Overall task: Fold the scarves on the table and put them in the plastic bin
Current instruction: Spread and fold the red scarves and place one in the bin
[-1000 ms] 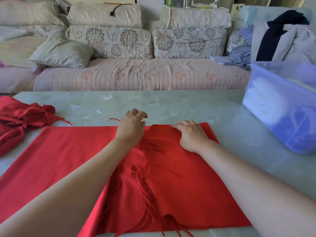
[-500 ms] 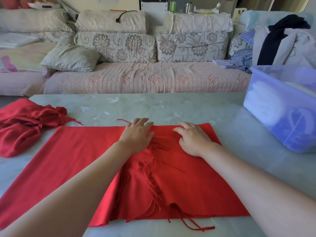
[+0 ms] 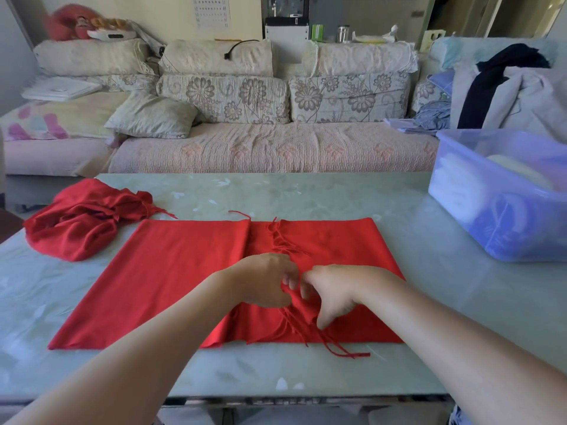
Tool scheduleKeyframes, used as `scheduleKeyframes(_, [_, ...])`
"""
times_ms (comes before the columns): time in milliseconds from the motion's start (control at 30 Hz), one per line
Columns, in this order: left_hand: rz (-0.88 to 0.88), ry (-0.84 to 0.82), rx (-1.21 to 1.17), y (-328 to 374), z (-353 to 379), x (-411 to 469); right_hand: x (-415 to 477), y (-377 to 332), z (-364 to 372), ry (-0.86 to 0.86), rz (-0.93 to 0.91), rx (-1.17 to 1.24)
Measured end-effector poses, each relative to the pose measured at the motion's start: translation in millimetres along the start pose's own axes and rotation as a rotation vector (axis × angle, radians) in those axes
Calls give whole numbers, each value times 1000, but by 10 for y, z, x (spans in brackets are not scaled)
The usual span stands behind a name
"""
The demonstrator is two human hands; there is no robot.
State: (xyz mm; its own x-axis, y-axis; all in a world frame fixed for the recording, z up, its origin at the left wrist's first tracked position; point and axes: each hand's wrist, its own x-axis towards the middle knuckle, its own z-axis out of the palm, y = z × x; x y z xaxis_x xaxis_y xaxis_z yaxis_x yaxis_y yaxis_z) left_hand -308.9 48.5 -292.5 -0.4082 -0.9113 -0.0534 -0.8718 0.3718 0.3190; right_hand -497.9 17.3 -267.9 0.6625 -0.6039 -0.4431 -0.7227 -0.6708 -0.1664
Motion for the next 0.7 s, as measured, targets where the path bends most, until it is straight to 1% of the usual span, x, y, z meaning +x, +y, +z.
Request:
scheduleKeyframes(100, [-12, -57, 67, 210, 48, -104, -64, 10, 60, 178, 48, 82])
scheduleKeyframes(167, [-66, -23, 97, 341, 135, -96, -92, 41, 71, 277, 74, 87])
scheduleKeyframes(200, [-90, 23, 78, 375, 192, -69, -106, 55, 84, 315, 76, 101])
scheduleKeyframes(300, [-94, 205, -54, 388, 265, -18, -171, 95, 128, 333, 30, 193])
scheduleKeyframes(367, [-6, 285, -72, 340, 239, -18, -228, 122, 150, 324, 12, 203])
scheduleKeyframes(433, [102, 291, -7, 331, 195, -60, -271, 154, 179, 314, 4, 176])
scheduleKeyframes(500, [158, 241, 74, 307, 178, -106, -292, 193, 228, 260, -11, 122])
scheduleKeyframes(567, [139, 88, 157, 258, 163, -148, -302, 238, 289, 158, -18, 68])
scheduleKeyframes(600, [106, -25, 189, 237, 151, -177, -310, 255, 310, 115, -23, 58])
scheduleKeyframes(633, [69, -120, 200, 218, 140, -205, -313, 275, 322, 88, -24, 83])
scheduleKeyframes(667, [54, -150, 202, 216, 120, -230, -320, 291, 317, 78, -21, 147])
scheduleKeyframes(700, [60, -125, 204, 223, 100, -245, -327, 309, 310, 83, -18, 231])
